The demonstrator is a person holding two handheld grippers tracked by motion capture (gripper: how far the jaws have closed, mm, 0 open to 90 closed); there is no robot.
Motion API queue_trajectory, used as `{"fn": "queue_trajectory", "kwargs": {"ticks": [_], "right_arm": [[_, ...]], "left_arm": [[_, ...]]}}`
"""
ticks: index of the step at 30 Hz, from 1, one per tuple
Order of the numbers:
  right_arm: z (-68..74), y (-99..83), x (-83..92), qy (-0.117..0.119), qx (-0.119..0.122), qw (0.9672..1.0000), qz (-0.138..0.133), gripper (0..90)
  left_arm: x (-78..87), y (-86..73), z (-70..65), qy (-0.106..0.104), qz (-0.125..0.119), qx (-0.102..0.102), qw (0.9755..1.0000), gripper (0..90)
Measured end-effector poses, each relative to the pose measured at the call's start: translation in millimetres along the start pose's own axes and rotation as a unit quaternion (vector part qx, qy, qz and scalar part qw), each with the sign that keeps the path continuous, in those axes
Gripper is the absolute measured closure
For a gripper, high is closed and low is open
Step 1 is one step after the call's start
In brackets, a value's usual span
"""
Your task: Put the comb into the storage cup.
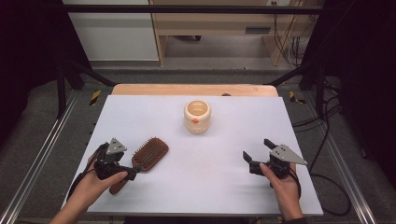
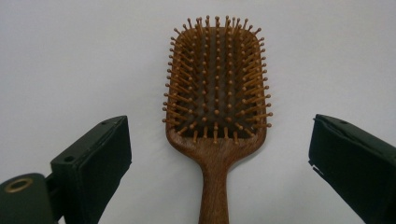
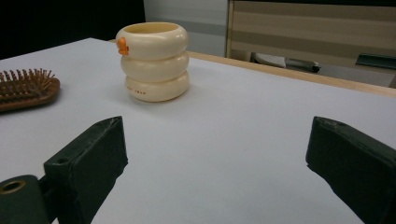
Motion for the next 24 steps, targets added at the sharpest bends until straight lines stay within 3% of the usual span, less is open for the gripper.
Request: {"fn": "queue_trajectory", "kwargs": {"ticks": [6,9,24], "right_arm": [[0.0,0.3,0.6,0.000,-0.004,1.0000,-0.001,5.5],[0.0,0.2,0.5,0.000,-0.004,1.0000,-0.001,5.5],[-0.1,-0.5,0.7,0.001,-0.006,1.0000,0.003,5.5]], "left_arm": [[-3.0,-2.5,0.6,-0.001,0.011,0.003,0.9999,6.0],[-5.9,-4.2,2.2,-0.006,0.018,0.019,0.9996,6.1],[-13.4,-10.6,4.1,-0.014,0.048,0.022,0.9985,8.1]]}}
Point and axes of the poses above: each handheld gripper's, and its own axes: x roughly backward along the jaws, y roughly out of its top, z roughly to its left, the point moved 7 cm from there along -x, roughly forward along the jaws, and after that the axes turned 2 degrees about -z, right-handed, at the moved point
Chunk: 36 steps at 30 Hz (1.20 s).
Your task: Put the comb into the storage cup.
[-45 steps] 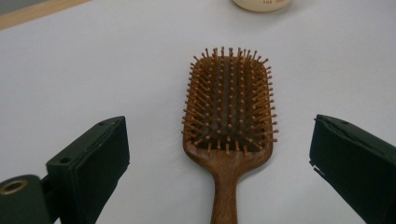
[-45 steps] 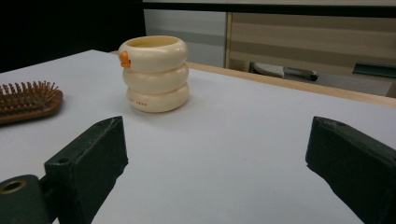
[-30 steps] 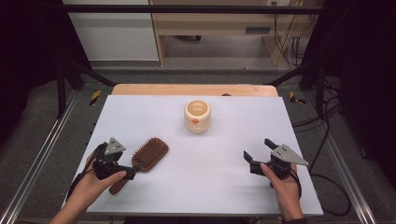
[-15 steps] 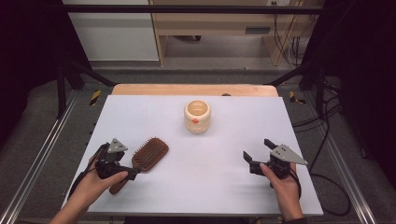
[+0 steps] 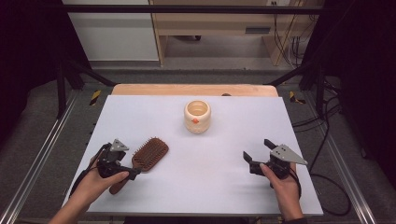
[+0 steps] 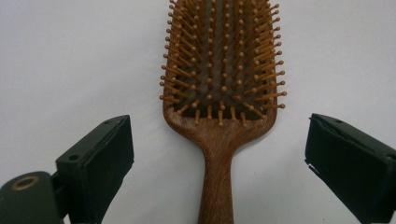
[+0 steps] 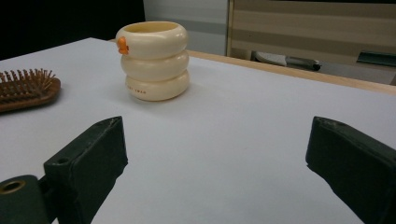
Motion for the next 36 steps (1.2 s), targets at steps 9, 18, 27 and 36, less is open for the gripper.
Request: {"fn": "queue_trajectory", "kwargs": {"ticks": [9,18,27,36], "right_arm": [[-0.7,-0.7,-0.6,-0.001,0.001,1.0000,0.002,5.5],[-0.8,-1.5,-0.6,0.000,-0.003,1.0000,0.005,5.6],[-1.1,-2.5,-1.0,0.000,-0.004,1.0000,0.008,5.6],[-1.4,-2.9,-1.1,0.000,-0.003,0.9999,0.010,5.6]], "left_arm": [[-1.5,-0.4,-2.7,-0.011,0.013,-0.001,0.9999,11.3],[-3.5,-0.9,-2.0,-0.018,0.026,0.002,0.9995,16.8],[-7.0,-6.7,1.0,-0.024,0.051,-0.004,0.9984,28.0],[-12.5,-11.6,2.8,-0.029,0.072,-0.011,0.9969,42.7]]}}
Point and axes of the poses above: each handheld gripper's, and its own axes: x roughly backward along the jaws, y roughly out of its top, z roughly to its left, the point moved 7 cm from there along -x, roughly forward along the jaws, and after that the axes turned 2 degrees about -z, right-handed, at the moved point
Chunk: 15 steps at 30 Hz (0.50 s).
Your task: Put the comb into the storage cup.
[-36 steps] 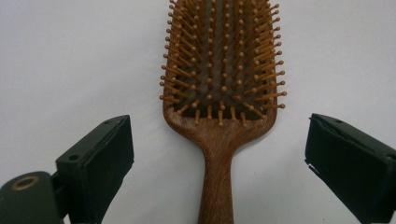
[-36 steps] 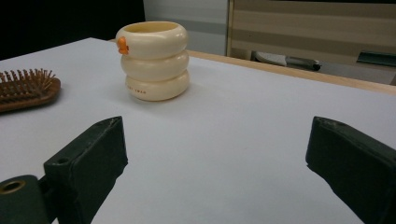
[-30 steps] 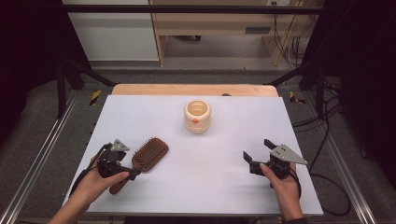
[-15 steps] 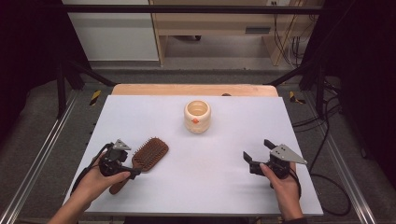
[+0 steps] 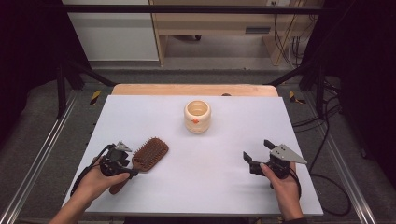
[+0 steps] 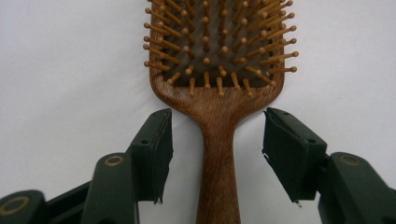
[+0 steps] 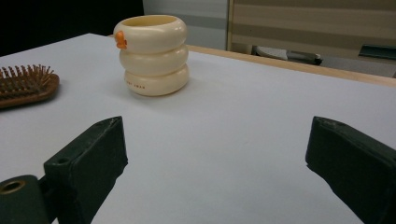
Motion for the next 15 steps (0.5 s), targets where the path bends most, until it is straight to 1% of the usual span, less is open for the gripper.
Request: {"fn": "queue_trajectory", "kwargs": {"ticks": [1,2,5,7,12,15], "right_arm": [[0.0,0.0,0.0,0.000,0.000,1.0000,0.000,5.6],[0.3,-0.1,-0.1,0.001,-0.001,1.0000,0.000,5.6],[0.3,-0.2,-0.2,0.001,0.000,1.0000,0.001,5.6],[0.3,-0.3,-0.4,0.001,0.000,1.0000,0.001,5.6],[0.8,-0.6,-0.6,0.002,0.000,1.0000,0.003,5.6],[0.9,-0.7,-0.6,0.003,-0.001,1.0000,0.003,5.6]], "left_arm": [[-0.6,-0.4,0.2,0.000,0.002,-0.001,1.0000,42.7],[-1.6,-1.0,0.3,0.002,0.004,-0.004,1.0000,45.4],[-2.8,-1.9,0.4,0.004,0.009,-0.007,0.9999,47.5],[-4.3,-3.1,1.0,0.003,0.014,-0.002,0.9999,50.3],[-6.7,-4.7,-0.2,0.003,0.018,-0.001,0.9998,54.2],[-8.4,-5.4,-1.3,0.002,0.021,-0.002,0.9998,54.7]]}}
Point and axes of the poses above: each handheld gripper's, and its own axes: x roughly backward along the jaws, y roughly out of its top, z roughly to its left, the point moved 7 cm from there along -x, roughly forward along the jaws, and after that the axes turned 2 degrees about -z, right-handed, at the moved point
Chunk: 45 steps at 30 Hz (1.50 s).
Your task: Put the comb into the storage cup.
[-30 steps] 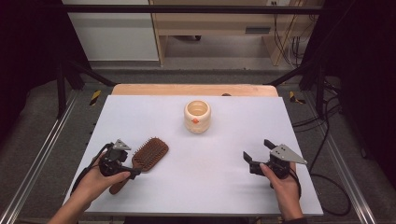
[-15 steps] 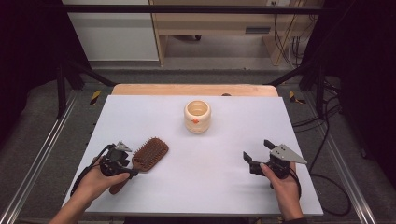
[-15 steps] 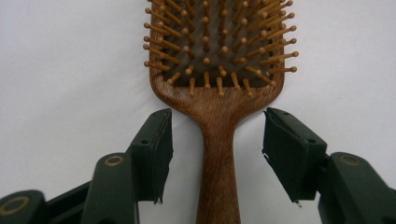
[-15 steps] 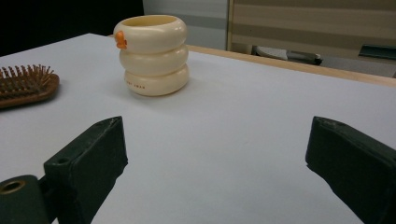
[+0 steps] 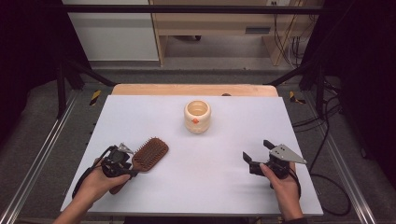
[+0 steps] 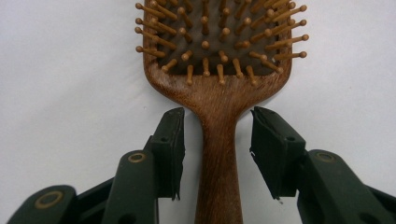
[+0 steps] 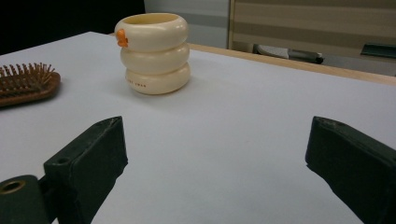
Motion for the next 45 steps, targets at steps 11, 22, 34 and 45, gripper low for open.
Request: {"fn": "queue_trajectory", "kwargs": {"ticks": [11,22,34,45], "right_arm": [[0.4,-0.1,-0.2,0.000,-0.002,1.0000,0.001,5.7],[0.6,-0.5,-0.5,0.001,-0.001,1.0000,0.003,5.7],[0.7,0.0,-0.8,0.001,-0.003,1.0000,0.001,6.0],[4.5,2.9,-1.1,0.009,0.005,0.9999,-0.004,6.1]], "left_arm": [[-3.4,-1.1,-0.6,0.007,0.008,-0.007,0.9999,58.2],[-6.6,-6.4,-2.7,0.016,0.001,-0.021,0.9997,65.0],[-5.7,-5.9,-4.9,0.019,-0.009,-0.044,0.9988,72.3],[10.3,9.4,-2.2,0.058,-0.125,-0.042,0.9895,72.3]]}}
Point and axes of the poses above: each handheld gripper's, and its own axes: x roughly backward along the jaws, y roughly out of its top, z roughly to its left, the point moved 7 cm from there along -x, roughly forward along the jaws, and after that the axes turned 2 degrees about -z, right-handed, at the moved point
